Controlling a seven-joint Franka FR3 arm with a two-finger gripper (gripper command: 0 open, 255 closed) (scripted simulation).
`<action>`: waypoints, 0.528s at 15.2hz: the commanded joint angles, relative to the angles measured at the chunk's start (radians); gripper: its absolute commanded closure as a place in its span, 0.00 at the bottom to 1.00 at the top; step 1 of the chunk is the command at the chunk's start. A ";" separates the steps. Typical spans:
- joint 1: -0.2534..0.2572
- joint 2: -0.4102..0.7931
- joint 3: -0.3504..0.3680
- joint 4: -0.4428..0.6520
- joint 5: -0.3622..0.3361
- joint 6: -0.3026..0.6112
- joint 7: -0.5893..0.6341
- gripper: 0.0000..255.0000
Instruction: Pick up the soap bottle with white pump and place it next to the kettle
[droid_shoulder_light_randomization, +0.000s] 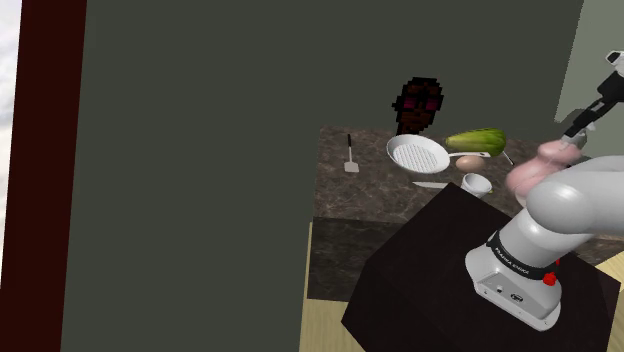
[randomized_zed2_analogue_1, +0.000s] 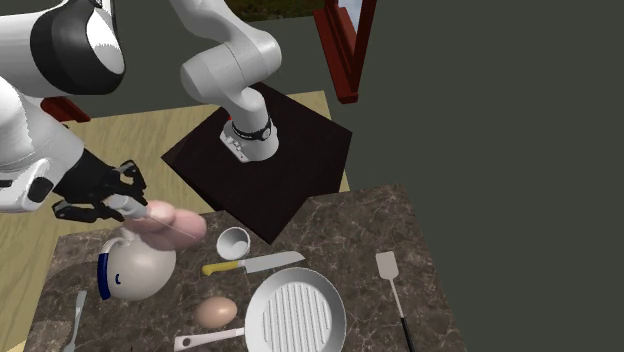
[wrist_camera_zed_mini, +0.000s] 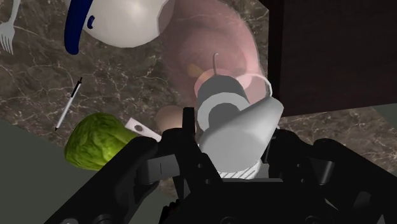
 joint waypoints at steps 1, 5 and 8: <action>-0.003 0.002 -0.018 -0.020 -0.016 0.025 0.002 1.00; -0.001 0.014 -0.061 -0.054 -0.047 0.076 0.008 1.00; 0.003 0.026 -0.096 -0.077 -0.072 0.116 0.013 1.00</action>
